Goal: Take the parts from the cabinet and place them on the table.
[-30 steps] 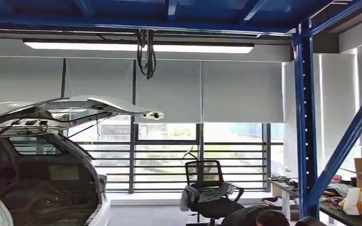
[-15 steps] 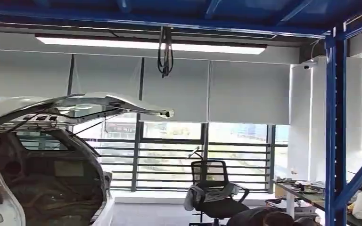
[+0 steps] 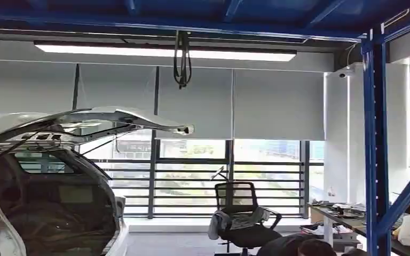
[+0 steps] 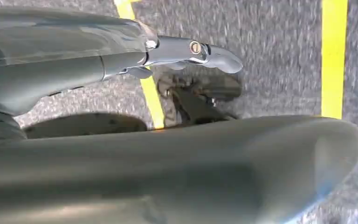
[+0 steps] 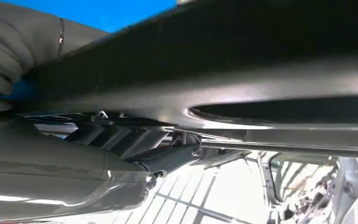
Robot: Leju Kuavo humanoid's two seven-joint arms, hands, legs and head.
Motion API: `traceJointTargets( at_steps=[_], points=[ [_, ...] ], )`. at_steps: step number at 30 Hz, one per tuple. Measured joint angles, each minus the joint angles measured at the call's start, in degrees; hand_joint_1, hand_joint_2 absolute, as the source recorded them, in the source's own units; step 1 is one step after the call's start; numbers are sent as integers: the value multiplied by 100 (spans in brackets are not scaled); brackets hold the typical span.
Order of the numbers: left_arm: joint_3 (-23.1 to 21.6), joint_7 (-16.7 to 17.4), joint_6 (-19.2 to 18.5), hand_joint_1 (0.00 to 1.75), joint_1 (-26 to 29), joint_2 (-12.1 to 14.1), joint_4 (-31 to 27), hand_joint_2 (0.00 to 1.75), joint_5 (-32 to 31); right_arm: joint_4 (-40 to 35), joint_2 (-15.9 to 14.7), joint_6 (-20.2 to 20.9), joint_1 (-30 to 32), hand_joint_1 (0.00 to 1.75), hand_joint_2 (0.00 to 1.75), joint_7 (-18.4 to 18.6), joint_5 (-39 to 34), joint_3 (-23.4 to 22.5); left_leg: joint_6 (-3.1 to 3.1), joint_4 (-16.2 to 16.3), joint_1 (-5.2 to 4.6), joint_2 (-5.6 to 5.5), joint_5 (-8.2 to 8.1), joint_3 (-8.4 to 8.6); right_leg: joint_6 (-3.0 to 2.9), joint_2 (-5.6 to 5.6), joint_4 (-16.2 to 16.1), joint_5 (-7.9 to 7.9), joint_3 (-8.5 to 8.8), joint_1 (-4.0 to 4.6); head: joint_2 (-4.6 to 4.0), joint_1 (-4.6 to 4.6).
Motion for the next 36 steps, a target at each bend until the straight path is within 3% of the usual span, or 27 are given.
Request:
traceJointTargets(
  at_steps=[1, 2, 5, 6, 7, 8, 10, 11, 15, 16, 18, 20, 21, 22, 24, 25, 26, 27, 28, 30, 31, 32, 33, 35, 36],
  points=[
    [0, 0, 2, 0, -10, 13, 0, 175, 0, -4, 2, 5, 0, 175, 175, -5, -4, 4, -17, 14, 3, -3, -70, -8, 15, -30, -75, 51, 40, -65, 0, 0],
    [0, -2, 2, 0, -19, 13, 0, 175, 0, -7, 2, 9, -6, 175, 175, -7, -9, 4, -74, 147, -5, -2, -198, -53, -4, -29, -117, 70, 53, -76, 0, 2],
    [0, 9, 4, 0, -11, 20, 0, 175, -4, -2, 2, 22, 2, 175, 175, -9, -17, 4, -197, 1336, 97, -1, -799, -549, -13, -48, -115, 78, 45, -92, -2, 2],
    [0, 11, 13, 0, -4, 24, 0, 175, -4, 4, 2, 29, 10, 175, 175, -9, -22, 7, -229, 1562, 120, 0, -839, -634, -6, -51, -111, 82, 45, -100, -2, 2],
    [0, 13, 20, 0, 1, 28, 0, 175, -7, 4, 2, 33, 20, 175, 175, -11, -26, 9, -256, 1521, 142, 0, -760, -597, 4, -52, -104, 87, 45, -114, -2, 2],
    [0, 13, 20, 0, 2, 31, 0, 175, -7, 4, 2, 35, 23, 175, 175, -18, -31, 9, -284, 1234, 164, 1, -572, -445, 16, -51, -97, 93, 43, -132, -2, 2],
    [0, 13, 20, 0, -6, 37, 0, 175, -7, 0, 2, 35, 20, 175, 175, -24, -37, 7, -340, 258, 213, 2, -88, 67, 84, -38, -51, 77, 39, -178, -2, 2],
    [0, 13, 20, 0, -10, 35, 2, 175, -7, -13, 2, 35, 26, 175, 175, -29, -42, 4, -359, 40, 207, -8, -117, 194, 140, -25, -26, 69, 10, -165, -2, 2],
    [0, 11, 28, 0, 7, 42, 0, 175, -2, -72, 2, 39, 64, 175, 175, -37, -46, 11, -166, -1, 147, -13, -57, 118, 294, -16, 5, 154, -56, -177, -2, 2],
    [0, 11, 28, 0, 3, 44, 0, 175, -4, -77, 2, 39, 70, 175, 175, -37, -48, 4, -87, -47, 185, -2, -6, 113, 311, -15, 67, 108, -93, -194, -2, 0],
    [0, 4, 26, 0, -13, 48, 0, 175, -4, -81, 2, 39, 69, 175, 175, -37, -52, 0, 4, -47, 163, 14, 53, 44, 326, -14, 493, -369, -237, -192, -2, 0],
    [0, 2, 26, 0, -14, 48, 0, 175, -4, -79, 2, 39, 75, 175, 175, -37, -55, 0, 59, -43, 122, 27, 108, -26, 341, -14, 1342, -894, -483, -190, -2, 0],
    [0, 2, 26, 0, -13, 48, 0, 175, -4, -79, 2, 39, 81, 175, 175, -35, -55, -2, 76, -39, 95, 29, 143, -72, 336, -13, 1676, -1021, -546, -190, -2, 0],
    [0, 2, 26, 0, -14, 50, 0, 175, -4, -79, 2, 39, 84, 175, 175, -37, -57, -2, 86, -36, 72, 29, 176, -113, 320, -13, 1709, -988, -478, -186, -2, 0],
    [0, 0, 26, 0, -16, 52, 0, 175, -4, -79, 2, 39, 76, 175, 175, -37, -57, -2, 93, -36, 32, 25, 240, -182, 258, -12, 1094, -663, -30, -158, -2, 0],
    [0, -2, 26, 0, -17, 52, 0, 175, -4, -81, 2, 39, 65, 175, 175, -37, -59, -2, 91, -37, 15, 21, 272, -208, 201, -6, 592, -480, 293, -125, -2, 0],
    [-2, -4, 26, 0, -16, 50, 2, 175, -7, -90, 2, 39, 46, 175, 175, -37, -59, -4, 84, -37, 23, 20, 303, -222, 103, 4, 70, -387, 636, -75, -2, 0],
    [-2, -7, 26, 0, -21, 48, 2, 175, -7, -109, 2, 42, 29, 175, 175, -37, -63, -4, 47, -30, -14, 18, 336, -248, 66, -9, -203, -435, 762, -50, -2, 2],
    [-2, -11, 26, 0, -23, 48, 2, 175, -7, -129, 0, 42, 19, 175, 175, -44, -70, -11, 8, -48, 20, 22, 387, -263, 92, 2, -237, -413, 750, -33, -2, 2],
    [-2, -11, 31, 0, -19, 48, 2, 175, -13, -157, 0, 42, 36, 175, 175, -79, -72, -26, -62, -96, 58, 24, 474, -267, 70, 11, -245, -339, 716, 3, -2, 2],
    [-2, -9, 37, 0, 3, 48, 2, 175, -17, -199, 0, 42, 85, 175, 175, -107, -52, -31, -105, -119, 27, 2, 517, -273, 42, -7, -346, -239, 685, -35, -2, 2],
    [-2, -9, 39, 0, 11, 50, 2, 175, -17, -266, 9, 39, 150, 175, 175, -144, -11, -26, -131, -53, 34, -1, 305, -319, 26, -57, -381, -161, 672, -67, -2, 4],
    [-2, -9, 46, 0, 28, 50, 2, 175, -17, -341, 11, 37, 236, 175, 175, -160, 20, -24, -151, 178, 43, 2, -45, -378, -12, -60, -388, -107, 603, -76, 0, 2],
    [-2, -9, 57, 0, 51, 50, 2, 175, -13, -457, 28, 35, 414, 175, 175, -184, 77, -6, -213, 965, 94, 3, -661, -534, -23, -81, -373, -14, 456, -75, -2, 2],
    [-2, -9, 63, 0, 59, 50, 2, 175, -6, -492, 42, 35, 479, 175, 175, -197, 90, 13, -243, 1327, 106, 3, -800, -582, -18, -88, -360, 37, 381, -75, -2, 2]
  ],
)
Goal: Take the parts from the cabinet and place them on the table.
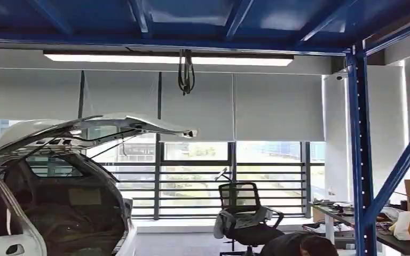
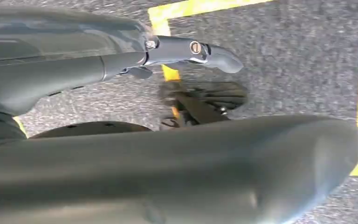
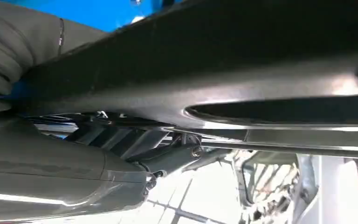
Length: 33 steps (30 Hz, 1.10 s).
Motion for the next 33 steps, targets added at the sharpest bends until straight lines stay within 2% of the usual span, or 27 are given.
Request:
traceJointTargets(
  at_steps=[1, 2, 4, 5, 6, 7, 9, 10, 11, 12, 14, 15, 16, 17, 18, 20, 21, 22, 25, 26, 27, 28, 29, 30, 31, 32, 33],
  points=[
    [0, 0, 13, 0, 8, 0, 0, 175, 0, -35, 13, 0, 58, 175, 175, -11, 7, 15, -25, 213, 15, 1, 43, 15, 9, -3, 24, 48, -91, -4, 0, -2],
    [0, 0, 22, 0, 11, 2, 0, 175, 0, -61, 26, 0, 98, 175, 175, -24, 17, 26, -51, 178, 36, 1, 228, 129, 26, -3, 65, 87, -188, -16, 0, -2],
    [0, -4, 33, 0, 7, 7, 0, 175, 2, -96, 33, 7, 129, 175, 175, -61, 24, 44, -93, -511, 73, 3, 642, 653, 79, 1, 188, 142, -387, -46, 0, -2],
    [0, -11, 37, 0, 1, 7, 0, 175, 2, -113, 35, 11, 129, 175, 175, -74, 24, 48, -108, -981, 90, 3, 665, 978, 100, 6, 262, 154, -462, -53, 0, 0],
    [0, -13, 37, 0, -11, 7, 0, 175, 0, -144, 35, 15, 132, 175, 175, -89, 24, 48, -110, -1389, 79, -3, 514, 1223, 131, 13, 346, 164, -543, -27, 0, 0],
    [0, -17, 39, 0, -13, 7, 0, 175, 2, -168, 37, 15, 132, 175, 175, -109, 20, 52, -2, -1543, 62, -6, 421, 1298, 176, 13, 375, 199, -577, -31, 0, -2],
    [0, -26, 39, 0, -19, 9, 0, 175, 0, -175, 37, 24, 122, 175, 175, -131, 15, 68, 41, -1514, 28, -9, 443, 1225, 262, 14, 364, 310, -616, -49, 0, -2],
    [0, -26, 39, 0, -6, 9, 0, 175, -4, -170, 35, 26, 123, 175, 175, -131, 5, 66, 127, -1535, 36, -1, 504, 1180, 302, 23, 359, 359, -640, -52, 0, 0],
    [0, -26, 35, 0, -18, 9, 0, 175, -26, -155, 30, 42, 104, 175, 175, -138, -26, 55, 195, -1548, 55, 38, 564, 1124, 321, 46, 401, 251, -692, -80, 0, -2],
    [0, -30, 26, 0, -29, 13, 0, 175, -50, -120, 28, 72, 45, 175, 175, -138, -81, 35, 255, -1549, 52, 37, 636, 1047, 351, 51, 574, -59, -755, -79, 2, -2],
    [-11, -28, 11, 0, -64, 13, 0, 175, -90, -11, 24, 116, -121, 175, 175, -138, -184, -16, 307, -1546, 21, 59, 761, 898, 382, 50, 1341, -734, -924, -87, 0, -4],
    [-15, -28, -2, 0, -85, 13, 0, 175, -96, 39, 9, 129, -174, 175, 175, -138, -216, -48, 317, -1542, 5, 65, 824, 822, 390, 51, 1762, -923, -989, -86, 0, -4],
    [-20, -26, -11, 0, -98, 13, 0, 175, -107, 75, 2, 147, -198, 175, 175, -138, -232, -77, 322, -1533, -12, 66, 887, 740, 390, 53, 2044, -915, -994, -85, 0, -4],
    [-28, -20, -11, 0, -105, 13, 0, 175, -125, 107, 0, 164, -202, 175, 175, -136, -236, -105, 324, -1525, -26, 66, 938, 666, 380, 53, 2082, -760, -904, -83, 0, -4],
    [-31, -6, -11, 0, -108, 15, 0, 175, -131, 125, 0, 177, -203, 175, 175, -135, -238, -120, 325, -1520, -43, 66, 997, 584, 360, 56, 1881, -523, -691, -76, 0, -4],
    [-35, 7, -11, 0, -107, 15, 0, 175, -140, 149, 0, 195, -225, 175, 175, -136, -238, -144, 314, -1516, -68, 59, 1102, 477, 270, 65, 1012, -254, -56, -51, 0, -2],
    [-37, 7, -11, 0, -105, 15, 0, 175, -147, 147, 0, 197, -240, 175, 175, -136, -241, -153, 292, -1514, -80, 58, 1143, 451, 203, 83, 472, -329, 334, -8, 0, -2],
    [-39, 7, -11, 0, -104, 15, 0, 175, -149, 144, 0, 203, -259, 175, 175, -138, -243, -159, 262, -1505, -97, 58, 1193, 433, 173, 76, 31, -425, 563, 3, 0, 0],
    [-42, 20, -11, 0, -89, 17, 0, 175, -155, 151, -2, 238, -273, 175, 175, -136, -247, -164, 143, -1543, -59, 58, 1361, 339, 135, 86, -67, -391, 489, 51, 4, -2],
    [-42, 26, -4, 0, -88, 22, 0, 175, -155, 160, -2, 269, -279, 175, 175, -135, -232, -160, 121, -1517, -49, 56, 1293, 296, 82, 58, -102, -314, 440, -10, 2, -4],
    [-44, 70, 9, 0, -68, 31, 0, 175, -155, 162, -4, 310, -288, 175, 175, -138, -186, -155, 90, -1410, -51, 52, 1052, 240, 30, 52, -100, -267, 375, -3, 7, 0],
    [-44, 96, 22, 0, -57, 33, 0, 175, -153, 162, -22, 334, -298, 175, 175, -138, -170, -153, 66, -1106, -40, 52, 698, 146, 3, 47, -95, -217, 302, -2, 4, 0],
    [-44, 109, 28, 0, -55, 39, 0, 175, -153, 170, -50, 367, -312, 175, 175, -138, -160, -149, 43, -680, -33, 52, 370, 38, 0, 41, -90, -163, 242, 1, 2, -2],
    [-44, 116, 31, 0, -56, 42, 0, 175, -153, 179, -66, 376, -331, 175, 175, -138, -153, -149, 20, -230, -28, 52, 168, -74, -3, 30, -86, -108, 174, 3, 2, -2],
    [-44, 148, 33, 0, -55, 48, 0, 175, -149, 193, -83, 387, -350, 175, 175, -138, -151, -144, 7, 107, -21, 52, 160, -138, 1, 25, -81, -61, 109, 3, 2, -2],
    [-44, 181, 41, 0, -52, 52, 0, 175, -144, 214, -90, 415, -364, 175, 175, -135, -146, -138, -8, 237, -11, 52, 302, -114, 13, 24, -72, -20, 54, 2, 0, -2],
    [-44, 225, 55, 0, -52, 61, 0, 175, -144, 230, -98, 435, -380, 175, 175, -135, -151, -131, -18, 123, 3, 53, 531, 21, 25, 12, -52, 14, -12, 0, 2, -2]
  ],
)
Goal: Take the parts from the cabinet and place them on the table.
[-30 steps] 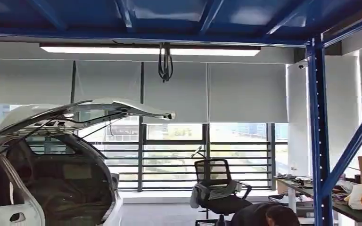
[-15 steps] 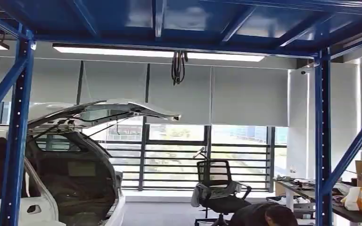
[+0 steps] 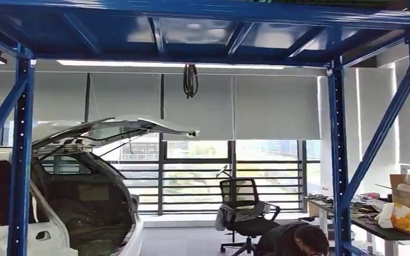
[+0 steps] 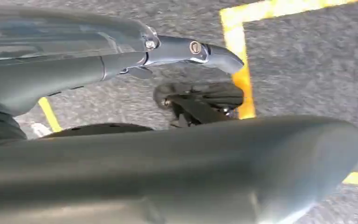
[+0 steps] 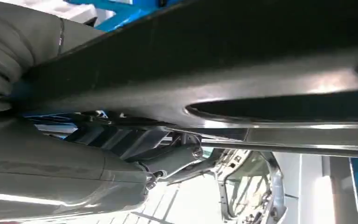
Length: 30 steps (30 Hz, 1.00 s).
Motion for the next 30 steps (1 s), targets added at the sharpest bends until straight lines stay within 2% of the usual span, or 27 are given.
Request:
traceJointTargets(
  at_steps=[1, 2, 3, 4, 7, 8, 9, 10, 12, 13, 14, 15, 16, 17, 18, 19, 21, 22, 23, 24, 25, 27, 28, 29, 30],
  points=[
    [2, 61, 28, 0, 0, 15, 0, 175, 0, 17, -6, 13, -16, 175, 175, 2, -13, 7, -7, -365, 14, 4, 203, 251, 14, -12, 34, 19, -59, -4, -2, 0],
    [2, 120, 42, 0, -2, 26, 0, 175, 0, 28, -9, 24, -26, 175, 175, 4, -26, 11, -6, -918, 23, 35, 316, 613, 22, -33, 84, 24, -101, -7, -2, 0],
    [0, 181, 61, 0, -10, 31, 0, 175, 0, 26, -17, 37, -36, 175, 175, 4, -39, 13, 2, -1404, 24, 150, 272, 933, 44, -47, 145, 12, -140, 4, -2, 0],
    [2, 221, 87, 0, -25, 39, 0, 175, 0, 26, -35, 39, -51, 175, 175, 4, -48, 15, 50, -1615, -13, 159, 202, 1038, 79, -56, 218, 10, -193, 32, -2, 0],
    [2, 269, 111, 0, -27, 61, 0, 175, -2, 26, -46, 52, -68, 175, 175, 4, -55, 33, 173, -1695, -12, 84, 117, 974, 174, -145, 250, 71, -275, 38, -2, 0],
    [2, 319, 118, 0, -13, 63, 0, 175, 0, 28, -50, 52, -67, 175, 175, 7, -55, 35, 249, -1725, 31, 63, 171, 958, 208, -148, 272, 43, -315, 43, -2, 0],
    [2, 365, 127, 0, 6, 68, 0, 175, 2, 26, -50, 52, -71, 175, 175, 9, -52, 39, 286, -1726, 32, 40, 199, 927, 249, -49, 393, -106, -348, 26, -2, 0],
    [2, 417, 133, 0, 20, 72, 0, 175, 7, 28, -63, 55, -76, 175, 175, 20, -37, 48, 321, -1724, 29, 21, 224, 903, 269, 2, 691, -341, -462, 13, -2, 0],
    [9, 494, 144, 0, 48, 76, 0, 175, 7, 44, -114, 68, -52, 175, 175, 70, 70, 105, 348, -1720, 8, -36, 267, 853, 299, 16, 1626, -806, -814, -4, -2, 0],
    [13, 524, 151, 0, 69, 90, 0, 175, 7, 63, -144, 74, -18, 175, 175, 79, 133, 166, 349, -1718, -3, -69, 286, 833, 301, 17, 2003, -924, -944, -5, -2, 0],
    [15, 562, 173, 0, 89, 103, 0, 175, 7, 83, -173, 94, 5, 175, 175, 90, 208, 223, 348, -1717, -10, -102, 300, 821, 296, 18, 2059, -889, -940, -5, -2, 0],
    [17, 609, 214, 0, 105, 120, 0, 175, 7, 109, -220, 114, -2, 175, 175, 107, 279, 334, 343, -1715, -18, -154, 311, 816, 281, 27, 1847, -738, -799, -4, -2, 0],
    [20, 655, 230, 0, 113, 133, 0, 175, 2, 140, -268, 131, -27, 175, 175, 129, 319, 445, 334, -1715, -25, -200, 321, 816, 260, 47, 1420, -508, -563, -3, -2, 0],
    [22, 680, 247, 0, 111, 149, -2, 175, -4, 179, -310, 138, -74, 175, 175, 142, 356, 575, 327, -1714, -31, -249, 326, 822, 216, 135, 852, -237, -265, 0, -2, 0],
    [22, 719, 262, 0, 103, 159, -2, 175, -11, 240, -360, 140, -146, 175, 175, 170, 387, 749, 315, -1715, -27, -282, 335, 815, 161, 352, 375, -75, -42, 1, -2, 0],
    [26, 743, 271, 0, 85, 168, -2, 175, -22, 315, -396, 140, -214, 175, 175, 188, 402, 908, 279, -1695, -54, -306, 357, 765, 132, 501, 290, -104, 13, -16, -2, 0],
    [31, 857, 278, 0, 87, 205, -2, 175, -50, 477, -437, 140, -371, 175, 175, 223, 424, 1255, 207, -1701, 9, -400, 406, 699, 129, 402, 261, -88, -26, 19, 0, 0],
    [35, 916, 278, 0, 105, 212, -2, 175, -59, 555, -450, 138, -474, 175, 175, 243, 411, 1437, 168, -1715, 13, -441, 431, 681, 127, 366, 254, -87, -35, 23, -2, 0],
    [39, 992, 280, 0, 120, 254, -2, 175, -74, 629, -457, 133, -597, 175, 175, 260, 381, 1655, 134, -1717, -19, -492, 451, 661, 106, 300, 134, -79, -11, -9, -2, -2],
    [46, 1054, 280, 0, 124, 291, -2, 175, -101, 702, -461, 129, -708, 175, 175, 264, 350, 1843, 124, -1650, -31, -381, 336, 604, 52, 212, 86, -42, -4, -41, 0, 0],
    [48, 1112, 280, 0, 127, 319, -2, 175, -114, 782, -463, 120, -798, 175, 175, 269, 315, 2032, 101, -1394, -28, -250, 130, 478, 11, 172, 64, -21, -15, -43, -2, 0],
    [55, 1200, 286, 0, 126, 376, -2, 175, -116, 923, -476, 114, -889, 175, 175, 289, 267, 2296, 50, -541, -5, -152, -280, 100, 3, 34, 68, -19, -37, -29, -2, 0],
    [59, 1261, 301, 0, 133, 407, -2, 175, -122, 1005, -483, 114, -928, 175, 175, 306, 247, 2436, 29, -171, 0, -136, -405, -59, 3, -35, 76, -19, -47, -28, -2, 0],
    [61, 1309, 321, 0, 150, 432, -2, 175, -129, 1066, -483, 114, -971, 175, 175, 315, 227, 2546, 16, 0, 3, -124, -404, -129, 3, -95, 93, -20, -62, -28, -2, 0],
    [66, 1353, 328, 0, 170, 455, -2, 175, -131, 1119, -483, 111, -1029, 175, 175, 319, 205, 2647, 1, -111, 12, -105, -284, -65, 1, -148, 117, -25, -78, -29, -2, 0]
  ],
)
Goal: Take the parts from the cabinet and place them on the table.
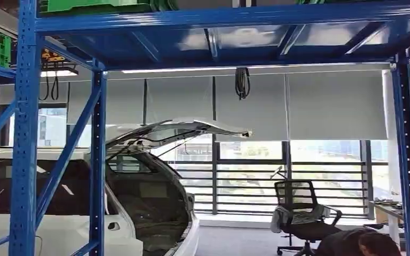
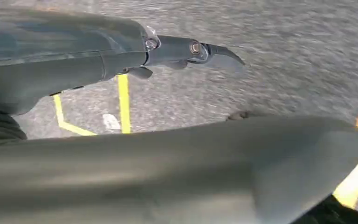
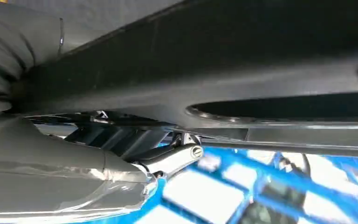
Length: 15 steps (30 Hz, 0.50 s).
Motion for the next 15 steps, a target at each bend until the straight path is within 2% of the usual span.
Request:
traceJointTargets(
  at_steps=[1, 2, 3, 4, 5, 6, 8, 9, 10, 11, 12, 13, 14, 15],
  points=[
    [9, 30, 2, 0, 13, 28, 0, 175, -2, 50, 0, -4, -58, 175, 175, 0, -33, 102, -5, -355, 11, 33, 220, 181, 7, -51, 23, -7, -16, -1, 0, 0],
    [15, 37, 4, 0, 16, 61, 0, 175, -11, 83, 0, -15, -104, 175, 175, 0, -61, 174, -6, -910, 21, 91, 493, 468, 23, -101, 44, -22, -16, -1, 0, 0],
    [28, 37, 11, 0, 14, 72, 0, 175, -11, 107, 0, -28, -145, 175, 175, 0, -85, 227, 3, -1397, 18, 260, 689, 730, 52, -147, 71, -43, -16, 10, 0, 0],
    [42, 37, 11, 0, -2, 72, 0, 175, -11, 133, -2, -42, -174, 175, 175, 0, -98, 266, 15, -1525, -40, 446, 603, 781, 78, -177, 100, -59, -42, 58, 0, 0],
    [50, 37, 17, 0, -15, 76, 0, 175, -9, 159, -7, -55, -198, 175, 175, 0, -111, 306, 93, -1533, -29, 417, 630, 744, 97, -212, 134, -63, -68, 76, 0, -4],
    [57, 35, 17, 0, -6, 76, 0, 175, -9, 175, -7, -59, -211, 175, 175, 0, -122, 347, 109, -1526, -37, 365, 631, 717, 114, -264, 131, -58, -65, 81, 0, -2],
    [72, 24, 13, 0, 15, 76, 0, 175, -9, 199, -7, -61, -214, 175, 175, -4, -140, 408, 181, -1532, -46, 276, 663, 702, 146, -365, 130, -55, -47, 67, 0, -2],
    [83, 17, 4, 0, 26, 74, 0, 175, -9, 205, -9, -68, -221, 175, 175, -9, -146, 428, 223, -1548, -15, 242, 690, 704, 208, -199, 171, -146, -58, 32, 0, 0],
    [87, 4, 0, 0, 20, 74, 0, 175, -4, 210, -11, -76, -227, 175, 175, -13, -155, 452, 250, -1548, -5, 202, 706, 689, 231, 34, 357, -322, -133, 19, 0, 0],
    [90, -11, 0, 0, 2, 74, 0, 175, 4, 216, -18, -81, -227, 175, 175, -18, -159, 470, 274, -1548, -4, 155, 718, 678, 239, 133, 759, -570, -294, 14, 0, -2],
    [92, -37, -2, 0, -10, 68, 0, 175, 4, 231, -26, -87, -222, 175, 175, -20, -159, 494, 289, -1546, -8, 101, 727, 662, 251, 166, 1257, -805, -505, 14, 0, -2],
    [94, -46, -7, 0, -15, 61, 0, 175, 2, 245, -31, -96, -211, 175, 175, -22, -157, 518, 303, -1544, -17, 47, 737, 650, 256, 170, 1664, -952, -684, 14, 0, -2],
    [96, -55, -11, 0, -14, 55, 0, 175, 2, 256, -33, -107, -199, 175, 175, -26, -151, 539, 312, -1542, -25, -4, 743, 641, 251, 172, 1909, -995, -790, 14, 0, -2],
    [98, -66, -11, 0, -9, 50, 0, 175, 2, 262, -33, -118, -192, 175, 175, -46, -140, 561, 315, -1540, -30, -61, 748, 639, 242, 176, 1886, -912, -769, 14, 0, -2]
  ],
)
